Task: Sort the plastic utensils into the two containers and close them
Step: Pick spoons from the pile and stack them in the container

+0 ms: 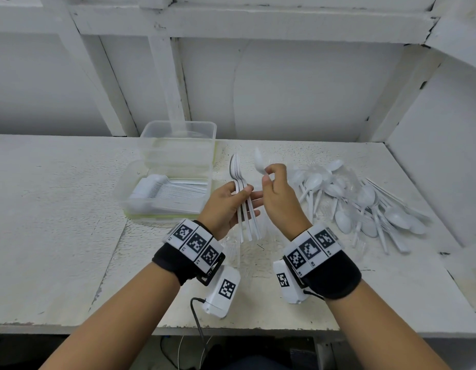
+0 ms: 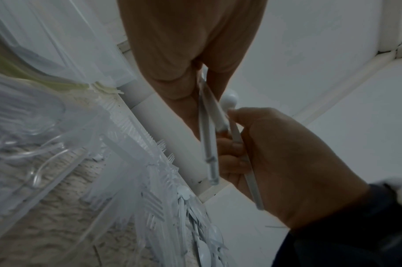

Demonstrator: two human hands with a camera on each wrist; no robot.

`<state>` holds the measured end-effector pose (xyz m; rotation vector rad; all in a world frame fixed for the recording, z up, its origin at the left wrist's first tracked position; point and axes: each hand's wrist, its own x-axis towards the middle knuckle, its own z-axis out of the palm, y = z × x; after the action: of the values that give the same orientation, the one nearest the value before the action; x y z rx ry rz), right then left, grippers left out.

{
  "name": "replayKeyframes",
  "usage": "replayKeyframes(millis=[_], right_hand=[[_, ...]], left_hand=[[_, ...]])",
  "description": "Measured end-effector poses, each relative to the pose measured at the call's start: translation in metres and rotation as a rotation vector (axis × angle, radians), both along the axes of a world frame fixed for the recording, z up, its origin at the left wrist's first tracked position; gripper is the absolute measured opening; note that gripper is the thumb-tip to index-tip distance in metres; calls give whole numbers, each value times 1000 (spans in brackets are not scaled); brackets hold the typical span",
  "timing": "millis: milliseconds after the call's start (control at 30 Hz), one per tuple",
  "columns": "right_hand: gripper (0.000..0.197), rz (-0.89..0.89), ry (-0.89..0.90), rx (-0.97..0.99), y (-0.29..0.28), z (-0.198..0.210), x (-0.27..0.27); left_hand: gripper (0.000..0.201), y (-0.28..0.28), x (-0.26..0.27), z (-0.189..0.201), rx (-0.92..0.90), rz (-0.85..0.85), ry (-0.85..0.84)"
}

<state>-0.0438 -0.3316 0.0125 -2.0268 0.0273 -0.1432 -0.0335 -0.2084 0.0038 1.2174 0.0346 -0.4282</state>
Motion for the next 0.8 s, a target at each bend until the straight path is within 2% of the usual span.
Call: replayKeyframes(millis=[133, 267, 400, 500, 667, 800], right_hand=[[17, -10, -54, -18, 3, -3, 2], [26, -15, -48, -10, 6, -2, 6], [25, -23, 84, 288, 11, 4, 4], [45, 12, 116, 438, 10, 5, 0], [56, 56, 88, 352, 12, 5, 0], [45, 89, 91, 288, 13, 3, 0]], left_hand=[[26, -2, 0, 0, 19, 1, -32], [23, 0, 1, -1, -24, 4, -23], [19, 3, 3, 0, -43, -31, -6], [17, 4, 5, 3, -36, -87, 24], [19, 8, 8, 9, 10, -174, 15], [26, 8, 10, 7, 23, -111, 9]])
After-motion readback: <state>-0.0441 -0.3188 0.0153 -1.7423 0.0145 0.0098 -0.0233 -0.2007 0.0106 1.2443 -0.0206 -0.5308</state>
